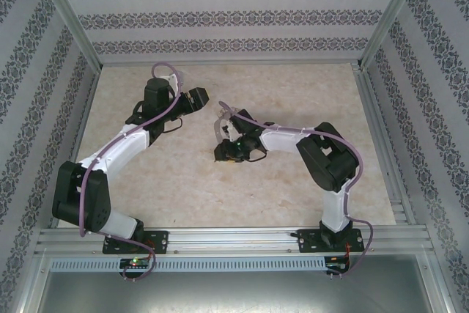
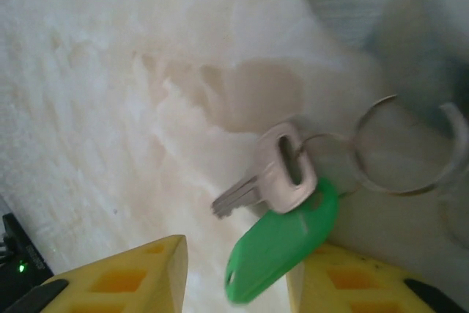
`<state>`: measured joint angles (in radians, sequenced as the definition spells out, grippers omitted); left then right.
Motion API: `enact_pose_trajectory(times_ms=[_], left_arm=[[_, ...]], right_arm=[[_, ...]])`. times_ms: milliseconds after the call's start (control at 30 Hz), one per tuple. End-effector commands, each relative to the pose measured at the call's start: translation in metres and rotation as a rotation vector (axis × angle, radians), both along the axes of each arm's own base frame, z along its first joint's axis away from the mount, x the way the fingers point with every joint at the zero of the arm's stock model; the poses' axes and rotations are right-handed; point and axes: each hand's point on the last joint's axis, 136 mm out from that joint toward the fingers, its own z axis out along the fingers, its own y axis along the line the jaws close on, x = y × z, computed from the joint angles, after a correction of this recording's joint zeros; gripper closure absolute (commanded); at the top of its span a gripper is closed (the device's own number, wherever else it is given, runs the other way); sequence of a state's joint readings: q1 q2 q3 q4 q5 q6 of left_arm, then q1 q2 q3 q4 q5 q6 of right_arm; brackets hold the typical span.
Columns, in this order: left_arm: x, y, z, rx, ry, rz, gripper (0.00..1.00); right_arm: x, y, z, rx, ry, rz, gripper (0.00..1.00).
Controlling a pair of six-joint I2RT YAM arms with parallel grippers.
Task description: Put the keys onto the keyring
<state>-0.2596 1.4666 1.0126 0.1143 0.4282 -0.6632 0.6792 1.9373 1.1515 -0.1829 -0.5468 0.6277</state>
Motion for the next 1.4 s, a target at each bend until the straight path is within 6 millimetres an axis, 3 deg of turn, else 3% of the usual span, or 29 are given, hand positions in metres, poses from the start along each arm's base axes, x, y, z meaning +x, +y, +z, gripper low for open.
enact_pose_trajectory(times_ms=[0,167,300,533,700,900,1200,1367], left_arm=[[0.006,0.008,0.008,-0.001,-0.039,0.030,0.30],[0.006,0.007,0.008,0.003,-0.038,0.028,0.29],[0.006,0.006,0.008,0.008,-0.041,0.022,0.29],[0.003,0.000,0.000,0.021,-0.021,-0.002,0.28],[-0.007,-0.010,-0.019,0.034,0.021,-0.038,0.28],[-0.014,-0.009,-0.033,0.046,0.041,-0.032,0.27],[-0.013,-0.007,-0.032,0.056,0.036,-0.026,0.27],[-0.012,-0.007,-0.031,0.057,0.033,-0.024,0.27]], right_arm=[[-0.002,0.005,0.040,0.067,-0.082,0.031,0.54],[-0.001,-0.006,0.071,0.093,-0.135,0.023,0.52],[0.001,-0.024,0.082,0.088,-0.173,-0.012,0.52],[0.007,-0.062,0.077,0.066,-0.188,-0.099,0.51],[0.018,-0.085,0.066,0.057,-0.177,-0.170,0.50],[0.040,-0.072,0.055,0.075,-0.173,-0.163,0.50],[0.082,-0.040,0.038,0.125,-0.182,-0.123,0.50],[0.089,-0.019,0.038,0.220,-0.174,-0.060,0.51]])
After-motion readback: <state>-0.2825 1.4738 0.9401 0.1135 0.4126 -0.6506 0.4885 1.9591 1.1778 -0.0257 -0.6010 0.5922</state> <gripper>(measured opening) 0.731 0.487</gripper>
